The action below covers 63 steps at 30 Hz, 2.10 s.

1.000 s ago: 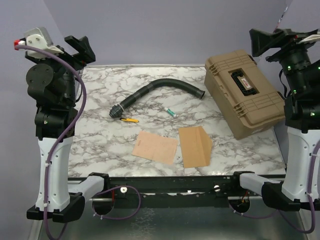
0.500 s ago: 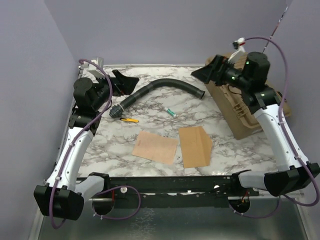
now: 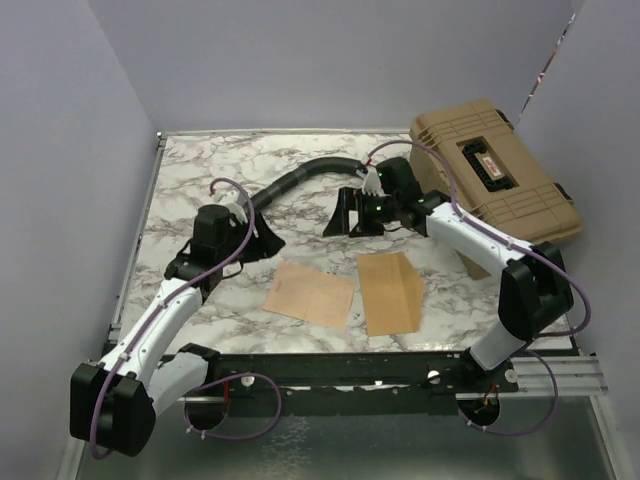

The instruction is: Place the letter into the envelope and seal it

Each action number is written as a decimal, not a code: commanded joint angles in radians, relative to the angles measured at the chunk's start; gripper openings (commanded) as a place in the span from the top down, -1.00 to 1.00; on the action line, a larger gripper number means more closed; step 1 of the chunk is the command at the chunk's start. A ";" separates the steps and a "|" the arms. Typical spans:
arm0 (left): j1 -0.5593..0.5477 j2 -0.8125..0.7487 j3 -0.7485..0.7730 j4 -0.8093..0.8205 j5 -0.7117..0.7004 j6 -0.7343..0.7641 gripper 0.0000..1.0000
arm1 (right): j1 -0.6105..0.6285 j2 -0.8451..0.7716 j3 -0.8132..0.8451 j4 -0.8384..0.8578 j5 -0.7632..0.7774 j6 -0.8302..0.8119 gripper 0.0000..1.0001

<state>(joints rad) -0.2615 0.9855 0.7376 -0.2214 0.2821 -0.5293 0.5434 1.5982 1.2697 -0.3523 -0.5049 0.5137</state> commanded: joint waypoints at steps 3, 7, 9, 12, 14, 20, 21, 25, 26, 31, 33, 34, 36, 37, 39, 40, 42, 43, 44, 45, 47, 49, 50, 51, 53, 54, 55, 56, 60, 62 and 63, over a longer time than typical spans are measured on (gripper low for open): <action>-0.191 -0.028 -0.162 -0.049 0.028 0.007 0.05 | 0.027 0.068 -0.140 -0.030 0.029 0.009 -0.89; -0.237 0.034 -0.182 0.028 0.063 -0.086 0.25 | 0.029 0.085 -0.222 -0.064 0.090 0.069 -0.72; -0.261 0.072 -0.212 0.093 0.078 -0.124 0.36 | 0.029 0.074 -0.268 -0.050 0.108 0.102 -0.67; -0.306 0.109 -0.261 0.200 0.059 -0.159 0.51 | 0.029 0.045 -0.334 0.006 0.122 0.152 -0.62; -0.309 0.151 -0.302 0.348 0.115 -0.211 0.69 | 0.029 0.027 -0.376 0.054 0.134 0.186 -0.56; -0.325 0.334 -0.285 0.460 0.125 -0.275 1.00 | 0.028 -0.008 -0.424 0.089 0.162 0.245 -0.44; -0.327 0.345 -0.290 0.447 0.099 -0.276 1.00 | 0.029 -0.015 -0.434 0.095 0.164 0.253 -0.43; -0.327 0.361 -0.319 0.376 0.011 -0.304 1.00 | 0.030 -0.026 -0.474 0.128 0.135 0.290 -0.43; -0.328 0.361 -0.327 0.364 -0.005 -0.317 1.00 | 0.032 -0.027 -0.487 0.140 0.123 0.302 -0.43; -0.328 0.369 -0.343 0.283 -0.090 -0.361 1.00 | 0.052 -0.028 -0.523 0.193 0.084 0.339 -0.42; -0.328 0.376 -0.343 0.255 -0.112 -0.370 1.00 | 0.058 -0.020 -0.534 0.219 0.071 0.355 -0.40; -0.328 0.383 -0.345 0.246 -0.118 -0.372 1.00 | 0.062 -0.012 -0.538 0.231 0.064 0.361 -0.37; -0.328 0.388 -0.347 0.231 -0.125 -0.374 1.00 | 0.071 0.006 -0.541 0.251 0.064 0.379 -0.33; -0.329 0.391 -0.348 0.226 -0.128 -0.376 1.00 | 0.077 0.015 -0.541 0.261 0.059 0.384 -0.29; -0.329 0.395 -0.349 0.223 -0.133 -0.378 1.00 | 0.091 0.026 -0.541 0.283 0.056 0.396 -0.23; -0.329 0.394 -0.351 0.223 -0.136 -0.380 1.00 | 0.098 0.031 -0.540 0.292 0.054 0.403 -0.22; -0.329 0.391 -0.352 0.198 -0.143 -0.384 1.00 | 0.110 0.034 -0.535 0.298 0.054 0.406 -0.18; -0.330 0.388 -0.351 0.187 -0.149 -0.387 1.00 | 0.115 0.031 -0.532 0.295 0.059 0.407 -0.17; -0.329 0.384 -0.351 0.179 -0.158 -0.388 1.00 | 0.119 0.027 -0.530 0.294 0.061 0.407 -0.17; -0.330 0.380 -0.352 0.172 -0.165 -0.390 1.00 | 0.121 0.026 -0.530 0.297 0.057 0.406 -0.17; -0.330 0.370 -0.356 0.162 -0.175 -0.394 1.00 | 0.122 0.035 -0.534 0.310 0.039 0.407 -0.20; -0.329 0.361 -0.358 0.137 -0.202 -0.409 1.00 | 0.124 0.041 -0.540 0.315 0.034 0.410 -0.30; -0.329 0.354 -0.357 0.108 -0.228 -0.427 1.00 | 0.126 0.039 -0.543 0.311 0.041 0.412 -0.36; -0.329 0.343 -0.357 0.077 -0.257 -0.443 1.00 | 0.127 0.036 -0.547 0.307 0.047 0.414 -0.40; -0.329 0.304 -0.367 0.020 -0.326 -0.487 1.00 | 0.128 0.028 -0.551 0.290 0.064 0.418 -0.45; -0.329 0.279 -0.378 0.012 -0.345 -0.507 1.00 | 0.128 0.025 -0.556 0.294 0.062 0.418 -0.46; -0.329 0.254 -0.388 0.010 -0.351 -0.526 1.00 | 0.128 0.024 -0.564 0.311 0.050 0.420 -0.47; -0.328 0.232 -0.398 0.010 -0.353 -0.548 1.00 | 0.128 0.024 -0.572 0.333 0.033 0.423 -0.46; -0.328 0.170 -0.416 0.010 -0.341 -0.618 1.00 | 0.141 0.056 -0.561 0.376 -0.012 0.415 -0.45; -0.329 0.160 -0.414 0.013 -0.326 -0.642 1.00 | 0.146 0.081 -0.551 0.407 -0.034 0.410 -0.44; -0.329 0.158 -0.413 0.016 -0.320 -0.649 1.00 | 0.149 0.094 -0.548 0.432 -0.040 0.412 -0.44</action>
<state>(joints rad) -0.5911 1.1488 0.3546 -0.0856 0.0208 -1.1156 0.6724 1.6348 0.7208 0.0120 -0.5014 0.9348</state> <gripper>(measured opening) 0.002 0.724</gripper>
